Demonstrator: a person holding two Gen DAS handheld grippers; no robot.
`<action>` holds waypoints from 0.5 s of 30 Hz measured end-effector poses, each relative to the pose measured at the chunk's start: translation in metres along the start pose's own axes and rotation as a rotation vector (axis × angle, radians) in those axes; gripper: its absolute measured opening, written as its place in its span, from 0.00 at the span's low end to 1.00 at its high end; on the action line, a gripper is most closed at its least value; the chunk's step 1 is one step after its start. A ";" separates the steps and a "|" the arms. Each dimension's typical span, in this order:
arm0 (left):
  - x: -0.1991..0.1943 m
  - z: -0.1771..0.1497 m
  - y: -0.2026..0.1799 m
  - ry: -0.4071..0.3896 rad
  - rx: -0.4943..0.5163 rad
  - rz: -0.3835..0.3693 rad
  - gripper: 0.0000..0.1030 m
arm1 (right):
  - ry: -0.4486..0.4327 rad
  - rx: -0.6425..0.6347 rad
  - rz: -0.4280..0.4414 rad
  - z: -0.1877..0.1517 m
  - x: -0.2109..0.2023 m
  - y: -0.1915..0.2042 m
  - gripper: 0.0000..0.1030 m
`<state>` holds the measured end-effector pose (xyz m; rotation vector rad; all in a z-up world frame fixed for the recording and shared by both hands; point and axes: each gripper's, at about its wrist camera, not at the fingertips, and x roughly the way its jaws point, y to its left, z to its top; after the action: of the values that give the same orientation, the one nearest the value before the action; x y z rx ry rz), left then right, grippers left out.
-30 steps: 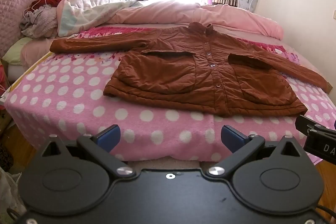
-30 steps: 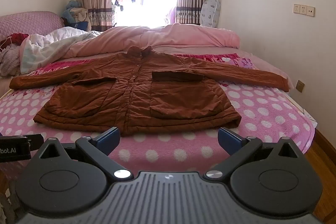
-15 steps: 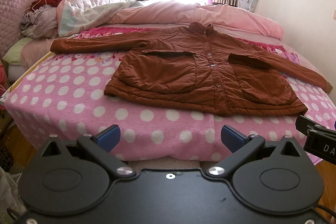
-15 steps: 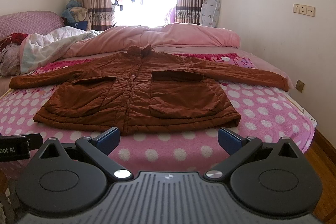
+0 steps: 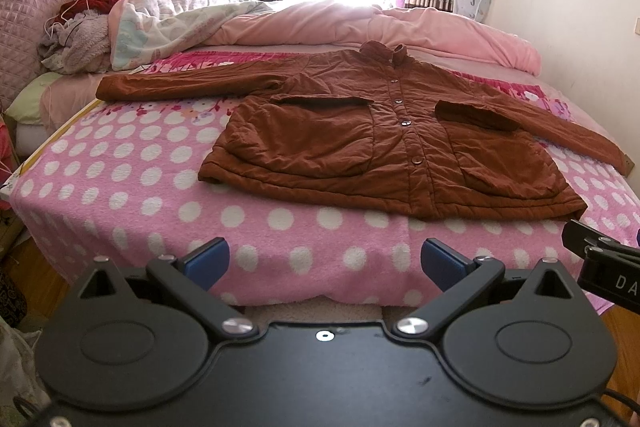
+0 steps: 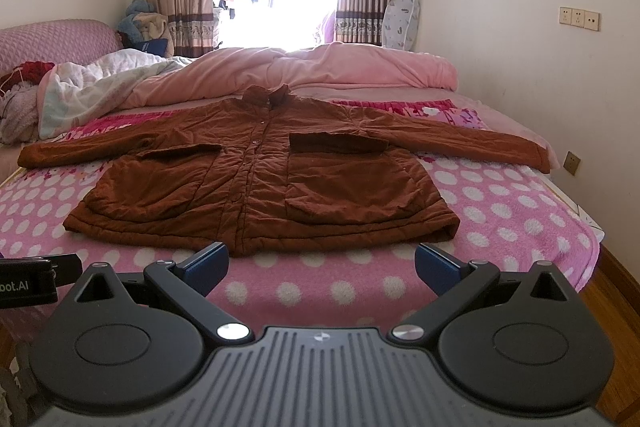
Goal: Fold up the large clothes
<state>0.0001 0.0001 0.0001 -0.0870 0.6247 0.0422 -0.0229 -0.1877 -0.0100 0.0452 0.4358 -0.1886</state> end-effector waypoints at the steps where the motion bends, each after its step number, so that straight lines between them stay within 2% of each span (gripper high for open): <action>1: 0.000 0.000 0.000 0.000 0.000 0.000 1.00 | 0.000 0.000 0.000 0.000 0.000 0.000 1.00; 15: 0.001 0.000 0.001 0.002 -0.003 0.002 1.00 | 0.001 -0.003 0.001 -0.003 0.000 0.002 1.00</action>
<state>0.0003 0.0009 -0.0006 -0.0895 0.6264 0.0447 -0.0239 -0.1854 -0.0125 0.0428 0.4372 -0.1866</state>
